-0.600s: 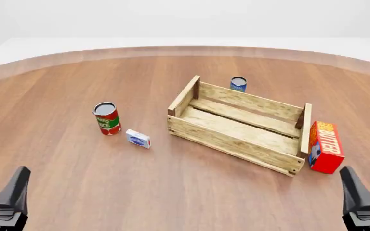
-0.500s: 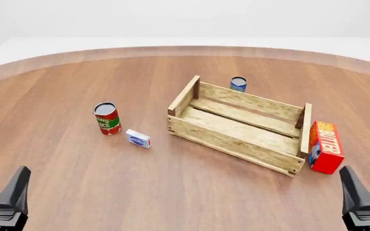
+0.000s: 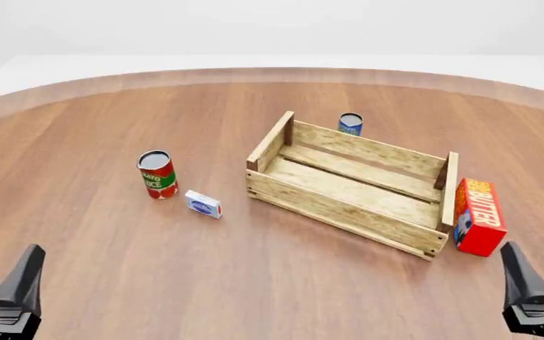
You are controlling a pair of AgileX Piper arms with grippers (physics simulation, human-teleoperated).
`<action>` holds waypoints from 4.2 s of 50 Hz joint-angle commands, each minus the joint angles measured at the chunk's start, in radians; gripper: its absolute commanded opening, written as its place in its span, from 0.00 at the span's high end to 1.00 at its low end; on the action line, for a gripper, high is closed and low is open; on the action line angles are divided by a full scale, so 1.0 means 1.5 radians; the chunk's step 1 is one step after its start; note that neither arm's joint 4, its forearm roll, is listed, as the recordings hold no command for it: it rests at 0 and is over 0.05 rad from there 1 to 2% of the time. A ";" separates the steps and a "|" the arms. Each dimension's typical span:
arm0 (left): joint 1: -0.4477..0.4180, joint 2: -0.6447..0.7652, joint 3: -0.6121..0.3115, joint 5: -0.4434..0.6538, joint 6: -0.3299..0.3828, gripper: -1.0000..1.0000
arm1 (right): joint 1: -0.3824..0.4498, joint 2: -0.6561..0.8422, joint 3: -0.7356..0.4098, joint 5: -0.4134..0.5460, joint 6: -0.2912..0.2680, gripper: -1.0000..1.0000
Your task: Pick up the butter and put it in the tray.
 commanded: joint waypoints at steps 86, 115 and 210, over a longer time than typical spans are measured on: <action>0.000 0.000 0.000 0.000 0.000 0.00 | -0.117 0.686 0.008 -0.551 -0.038 0.00; 0.000 0.000 0.000 0.000 0.000 0.00 | -0.126 0.824 0.008 -0.676 -0.039 0.00; 0.000 0.000 0.000 0.000 0.000 0.00 | -0.135 1.041 -0.043 -0.805 -0.051 0.00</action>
